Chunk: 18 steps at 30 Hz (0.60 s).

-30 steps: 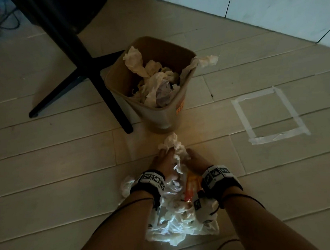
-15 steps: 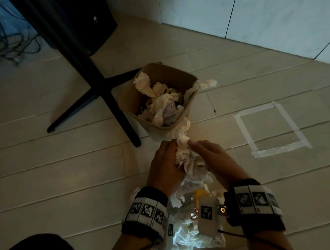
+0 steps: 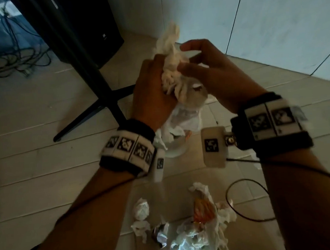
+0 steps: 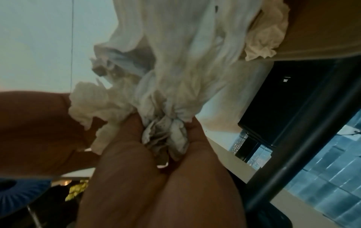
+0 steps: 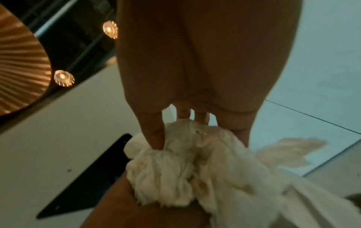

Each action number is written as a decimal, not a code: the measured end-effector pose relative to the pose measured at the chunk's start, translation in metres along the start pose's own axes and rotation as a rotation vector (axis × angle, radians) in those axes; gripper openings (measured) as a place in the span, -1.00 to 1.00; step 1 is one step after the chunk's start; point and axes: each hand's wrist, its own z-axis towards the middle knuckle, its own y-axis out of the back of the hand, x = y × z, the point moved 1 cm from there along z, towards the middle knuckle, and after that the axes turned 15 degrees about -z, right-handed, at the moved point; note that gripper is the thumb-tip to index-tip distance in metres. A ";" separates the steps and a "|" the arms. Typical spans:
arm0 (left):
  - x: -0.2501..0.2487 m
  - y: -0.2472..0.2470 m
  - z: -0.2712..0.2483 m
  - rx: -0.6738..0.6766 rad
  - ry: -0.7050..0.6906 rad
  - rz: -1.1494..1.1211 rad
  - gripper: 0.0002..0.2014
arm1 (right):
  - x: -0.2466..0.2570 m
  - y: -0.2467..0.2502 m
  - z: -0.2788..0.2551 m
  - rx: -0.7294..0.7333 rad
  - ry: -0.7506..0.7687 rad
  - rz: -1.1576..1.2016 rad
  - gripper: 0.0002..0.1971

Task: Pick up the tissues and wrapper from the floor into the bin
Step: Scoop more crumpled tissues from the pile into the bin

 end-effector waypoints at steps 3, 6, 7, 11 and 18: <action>0.020 -0.010 0.022 -0.027 0.011 0.051 -0.52 | -0.009 -0.005 0.029 -0.045 0.000 -0.040 -0.67; 0.040 -0.020 0.020 0.022 0.082 0.093 -0.47 | -0.030 -0.016 0.044 -0.065 -0.040 -0.127 -0.70; 0.047 -0.022 0.017 0.090 0.141 0.126 -0.43 | -0.040 -0.021 0.046 -0.057 -0.062 -0.184 -0.70; 0.082 -0.028 -0.001 0.428 0.351 0.458 -0.16 | -0.073 -0.041 0.049 0.068 -0.095 -0.575 -0.65; 0.086 -0.035 0.002 0.852 0.581 0.595 -0.63 | -0.099 -0.074 0.058 0.367 -0.071 -1.124 -0.67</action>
